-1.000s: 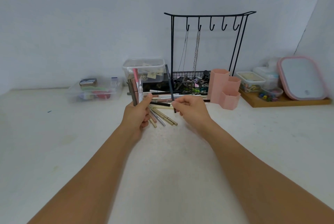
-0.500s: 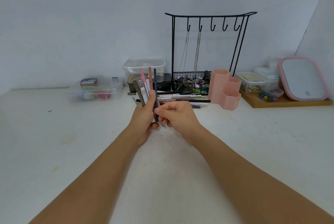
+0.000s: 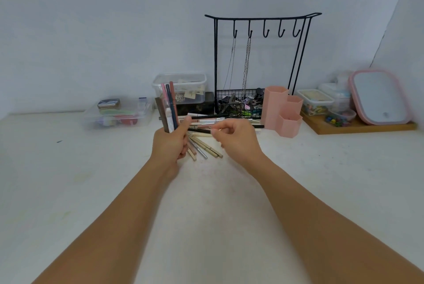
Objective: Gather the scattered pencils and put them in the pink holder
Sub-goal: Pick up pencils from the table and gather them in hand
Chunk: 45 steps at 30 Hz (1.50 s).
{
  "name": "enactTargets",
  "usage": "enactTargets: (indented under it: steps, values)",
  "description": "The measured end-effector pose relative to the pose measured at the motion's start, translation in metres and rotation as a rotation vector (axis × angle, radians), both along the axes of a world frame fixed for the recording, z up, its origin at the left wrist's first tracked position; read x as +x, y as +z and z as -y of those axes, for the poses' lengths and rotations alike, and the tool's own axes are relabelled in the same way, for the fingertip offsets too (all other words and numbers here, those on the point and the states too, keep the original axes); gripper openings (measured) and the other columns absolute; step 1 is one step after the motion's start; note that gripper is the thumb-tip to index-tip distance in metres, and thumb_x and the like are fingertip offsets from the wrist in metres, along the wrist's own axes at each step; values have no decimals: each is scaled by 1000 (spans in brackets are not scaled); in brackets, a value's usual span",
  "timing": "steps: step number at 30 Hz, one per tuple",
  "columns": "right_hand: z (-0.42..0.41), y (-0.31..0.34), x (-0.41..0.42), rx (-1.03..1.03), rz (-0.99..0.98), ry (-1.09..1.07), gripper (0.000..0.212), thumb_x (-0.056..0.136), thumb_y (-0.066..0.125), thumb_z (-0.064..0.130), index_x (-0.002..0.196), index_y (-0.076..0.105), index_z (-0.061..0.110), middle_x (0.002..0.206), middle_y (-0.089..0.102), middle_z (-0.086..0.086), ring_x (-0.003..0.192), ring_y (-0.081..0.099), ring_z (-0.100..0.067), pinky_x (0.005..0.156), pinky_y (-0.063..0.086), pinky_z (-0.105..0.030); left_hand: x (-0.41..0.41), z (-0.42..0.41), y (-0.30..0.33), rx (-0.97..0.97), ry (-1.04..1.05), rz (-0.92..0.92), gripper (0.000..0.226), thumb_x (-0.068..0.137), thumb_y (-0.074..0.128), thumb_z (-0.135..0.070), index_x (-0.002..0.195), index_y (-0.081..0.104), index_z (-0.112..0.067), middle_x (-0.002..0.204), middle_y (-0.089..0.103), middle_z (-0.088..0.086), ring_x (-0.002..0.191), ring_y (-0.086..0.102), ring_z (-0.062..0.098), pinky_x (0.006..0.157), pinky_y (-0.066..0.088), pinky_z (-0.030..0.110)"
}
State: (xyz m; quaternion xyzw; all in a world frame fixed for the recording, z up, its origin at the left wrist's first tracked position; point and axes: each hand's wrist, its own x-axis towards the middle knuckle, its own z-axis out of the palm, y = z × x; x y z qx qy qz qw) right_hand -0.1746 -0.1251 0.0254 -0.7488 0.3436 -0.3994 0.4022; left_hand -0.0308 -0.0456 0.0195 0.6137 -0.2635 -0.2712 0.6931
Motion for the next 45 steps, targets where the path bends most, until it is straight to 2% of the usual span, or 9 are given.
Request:
enactTargets:
  steps: [3,9,12,19,23,26,33,39,45]
  values:
    - [7,-9,-6,-17,-114,-15,4,87,74,14,87,78,14,75,73,0,64,62,-5,61,49,-17,8,0,1,50,53,-47,40,89,74,-45,71,50,-18,49,42,-3,42,33,12,41,27,22]
    - [10,-18,1,-75,-365,-1,15,82,81,27,90,77,15,76,70,3,71,65,-11,60,46,-21,10,2,-3,127,84,-35,40,85,79,-45,72,56,-14,49,47,-1,41,39,13,39,30,22]
    - [10,-18,4,-127,-436,6,14,85,78,27,89,80,14,80,73,2,74,67,-12,67,55,-27,13,3,-2,166,87,-56,38,89,74,-46,81,57,-13,52,44,0,43,36,13,42,30,24]
    - [9,-16,3,-143,-468,-4,11,86,76,25,82,80,15,78,74,3,71,67,-11,73,59,-32,14,1,0,123,21,-154,30,94,67,-35,76,48,-20,51,34,-5,43,26,12,43,21,25]
    - [3,-14,2,-199,-410,-36,12,86,75,30,94,74,20,81,59,13,71,55,-4,64,43,-21,15,1,0,122,21,-171,36,97,62,-36,70,44,-21,49,34,-5,41,28,11,40,22,23]
    - [-8,-12,5,-283,-382,-5,13,85,74,36,84,72,23,76,49,16,69,48,-1,59,35,-19,15,2,-1,113,43,-156,33,98,61,-37,73,48,-19,51,40,-4,42,36,12,39,26,23]
    - [-18,-12,12,-269,-600,-27,15,88,70,28,82,78,16,83,73,-1,76,66,-18,67,54,-29,16,2,-3,217,201,24,33,98,61,-43,99,68,-11,66,51,2,52,43,15,44,35,24]
    - [-9,-6,9,-29,-225,-127,16,84,72,11,70,77,8,67,72,-8,56,60,-13,57,57,-34,18,3,-2,179,155,-44,30,97,64,-42,98,67,-13,64,45,0,51,36,13,44,31,24]
    - [-10,4,4,586,338,57,10,90,74,13,84,74,6,71,68,-5,58,57,-10,53,49,-19,7,0,0,20,-5,-150,43,83,76,-55,91,67,-14,53,34,-5,47,28,12,44,24,24]
